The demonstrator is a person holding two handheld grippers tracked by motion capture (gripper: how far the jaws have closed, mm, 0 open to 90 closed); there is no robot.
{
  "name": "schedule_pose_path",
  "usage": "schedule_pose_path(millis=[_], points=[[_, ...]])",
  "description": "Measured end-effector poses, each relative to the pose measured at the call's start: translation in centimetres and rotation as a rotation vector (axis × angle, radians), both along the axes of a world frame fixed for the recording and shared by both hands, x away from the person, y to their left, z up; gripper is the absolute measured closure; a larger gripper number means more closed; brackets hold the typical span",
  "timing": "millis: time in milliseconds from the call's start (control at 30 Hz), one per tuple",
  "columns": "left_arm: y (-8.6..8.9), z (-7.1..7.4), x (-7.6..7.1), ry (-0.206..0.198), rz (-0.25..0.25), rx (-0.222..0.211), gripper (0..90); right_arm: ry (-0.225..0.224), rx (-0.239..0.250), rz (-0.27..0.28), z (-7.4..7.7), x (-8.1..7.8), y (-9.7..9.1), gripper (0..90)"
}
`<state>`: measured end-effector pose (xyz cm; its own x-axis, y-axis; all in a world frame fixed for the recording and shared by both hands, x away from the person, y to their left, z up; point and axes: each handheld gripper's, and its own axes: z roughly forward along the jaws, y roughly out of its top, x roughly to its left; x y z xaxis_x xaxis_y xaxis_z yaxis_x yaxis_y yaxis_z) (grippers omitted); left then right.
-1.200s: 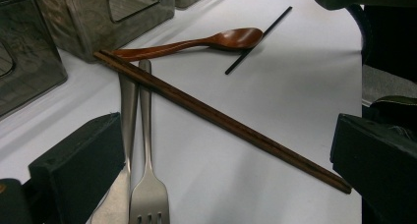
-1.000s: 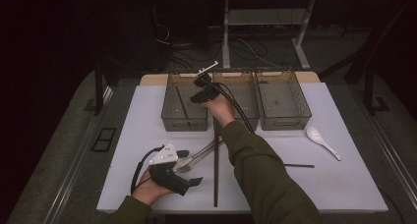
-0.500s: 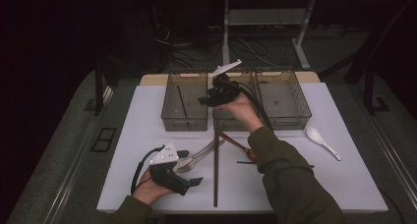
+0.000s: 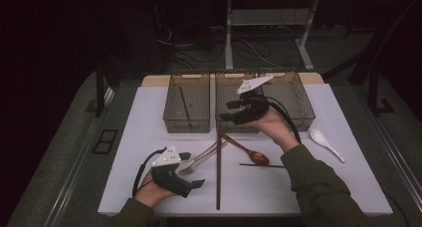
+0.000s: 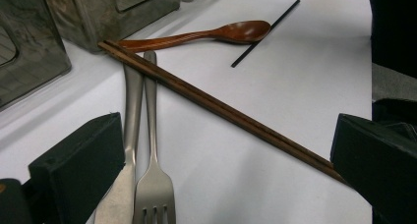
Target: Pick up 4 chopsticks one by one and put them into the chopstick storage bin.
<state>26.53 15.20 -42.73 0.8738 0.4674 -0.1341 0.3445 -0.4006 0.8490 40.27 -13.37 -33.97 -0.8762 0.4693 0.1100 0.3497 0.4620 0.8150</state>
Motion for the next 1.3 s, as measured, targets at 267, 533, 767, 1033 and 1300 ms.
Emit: schedule_pose_path(millis=[267, 533, 767, 1033, 1300], points=[[0.0, -0.1, 0.0, 0.0, 0.005, 0.001, 0.0, -0.002, 0.028, 0.017, -1.1, -2.5, -4.0, 38.9], [0.0, -0.1, 0.1, 0.001, 0.01, 0.004, 0.0, 0.004, 0.034, 0.01, -2.4, -4.9, -7.8, 39.2], [0.1, -0.1, 0.1, 0.001, 0.012, 0.001, 0.0, 0.033, 0.022, 0.004, -3.5, -6.7, -10.8, 42.5], [0.1, -0.2, 0.1, 0.003, 0.011, 0.009, 0.0, 0.068, 0.007, -0.021, -5.1, -8.2, -13.5, 48.6], [0.1, -0.2, 0.1, 0.006, 0.015, 0.005, 0.0, 0.095, -0.054, -0.006, -6.7, -9.1, -15.0, 57.0]])
